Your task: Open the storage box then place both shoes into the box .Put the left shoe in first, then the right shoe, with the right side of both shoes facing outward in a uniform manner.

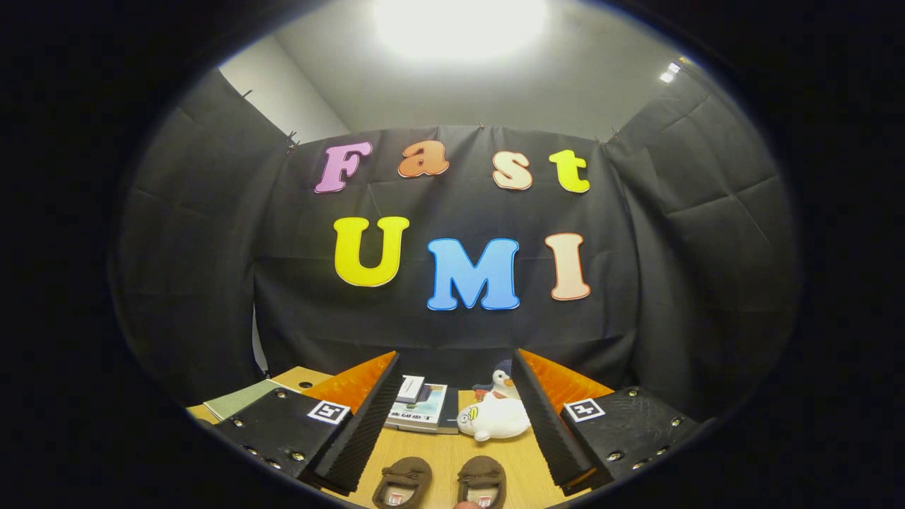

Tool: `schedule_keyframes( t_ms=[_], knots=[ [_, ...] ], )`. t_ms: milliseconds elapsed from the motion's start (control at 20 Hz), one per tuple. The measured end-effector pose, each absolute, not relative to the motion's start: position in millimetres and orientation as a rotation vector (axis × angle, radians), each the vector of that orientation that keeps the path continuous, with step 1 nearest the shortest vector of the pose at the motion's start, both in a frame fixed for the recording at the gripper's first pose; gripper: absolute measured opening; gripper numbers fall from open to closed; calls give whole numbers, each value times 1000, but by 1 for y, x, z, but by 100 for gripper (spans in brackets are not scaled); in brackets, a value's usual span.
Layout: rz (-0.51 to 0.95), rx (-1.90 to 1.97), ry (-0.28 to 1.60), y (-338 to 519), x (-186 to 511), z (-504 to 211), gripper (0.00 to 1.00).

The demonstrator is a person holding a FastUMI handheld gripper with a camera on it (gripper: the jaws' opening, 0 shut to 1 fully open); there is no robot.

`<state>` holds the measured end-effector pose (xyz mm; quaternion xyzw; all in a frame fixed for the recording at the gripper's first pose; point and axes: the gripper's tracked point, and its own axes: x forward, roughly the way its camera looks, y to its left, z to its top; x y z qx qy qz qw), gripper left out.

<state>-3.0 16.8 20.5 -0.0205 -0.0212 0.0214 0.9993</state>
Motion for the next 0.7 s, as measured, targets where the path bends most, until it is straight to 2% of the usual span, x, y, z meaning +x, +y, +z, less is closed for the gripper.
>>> schedule_keyframes(
  t_ms=[700],
  knots=[
    [182, 262, 134, 88, -15, -59, 95]
  ],
)
